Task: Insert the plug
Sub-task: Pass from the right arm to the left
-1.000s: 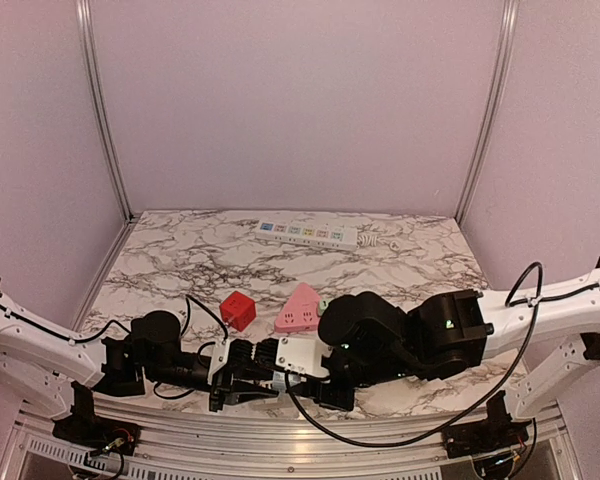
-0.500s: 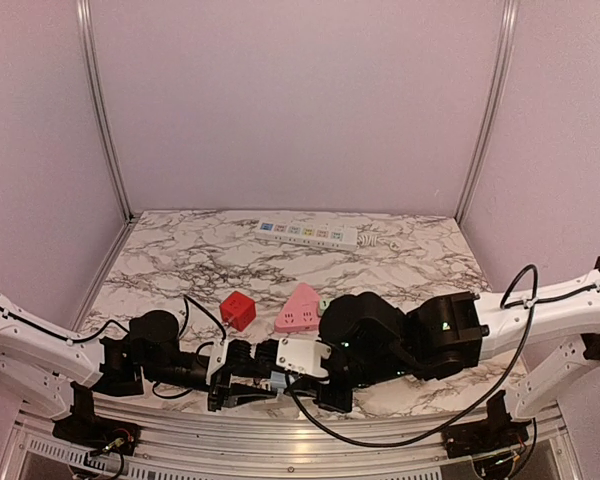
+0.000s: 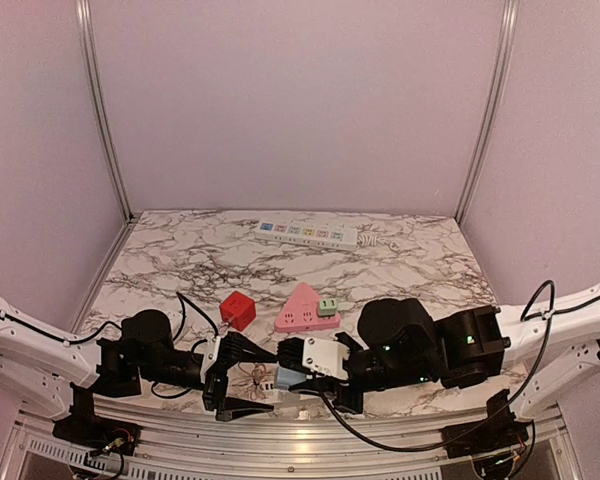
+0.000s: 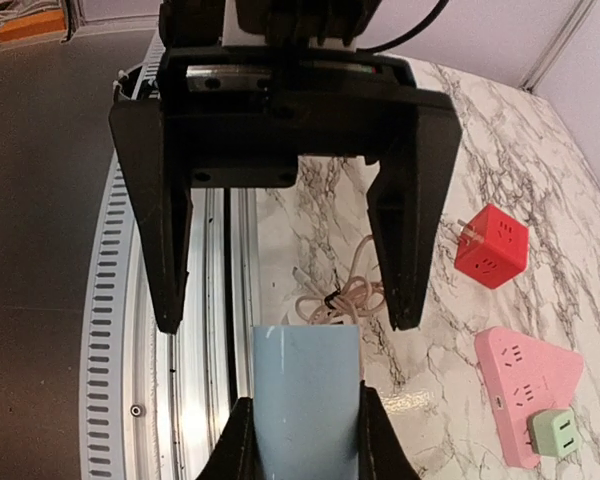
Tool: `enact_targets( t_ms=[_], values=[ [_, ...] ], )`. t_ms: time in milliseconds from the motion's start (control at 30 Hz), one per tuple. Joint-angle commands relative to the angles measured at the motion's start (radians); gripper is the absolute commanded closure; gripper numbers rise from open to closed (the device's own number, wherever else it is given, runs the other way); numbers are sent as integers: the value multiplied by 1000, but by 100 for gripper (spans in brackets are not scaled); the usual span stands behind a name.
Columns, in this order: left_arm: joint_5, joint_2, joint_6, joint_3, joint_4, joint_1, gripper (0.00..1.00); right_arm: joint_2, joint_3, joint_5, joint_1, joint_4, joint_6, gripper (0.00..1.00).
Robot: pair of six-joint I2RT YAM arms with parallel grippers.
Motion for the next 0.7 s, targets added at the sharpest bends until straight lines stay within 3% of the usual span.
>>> enact_targets(
  t_ms=[0, 133, 400, 667],
  values=[
    [17, 20, -15, 8, 38, -3, 13, -2, 9, -6, -4, 103, -11, 100],
    [16, 19, -16, 8, 38, -3, 16, 24, 9, -19, -4, 121, -8, 100],
    [25, 21, -16, 9, 38, -3, 37, 50, 20, -23, -4, 135, -10, 100],
    [20, 13, -17, 6, 38, -3, 38, 60, 24, -34, -4, 129, -8, 100]
  ],
)
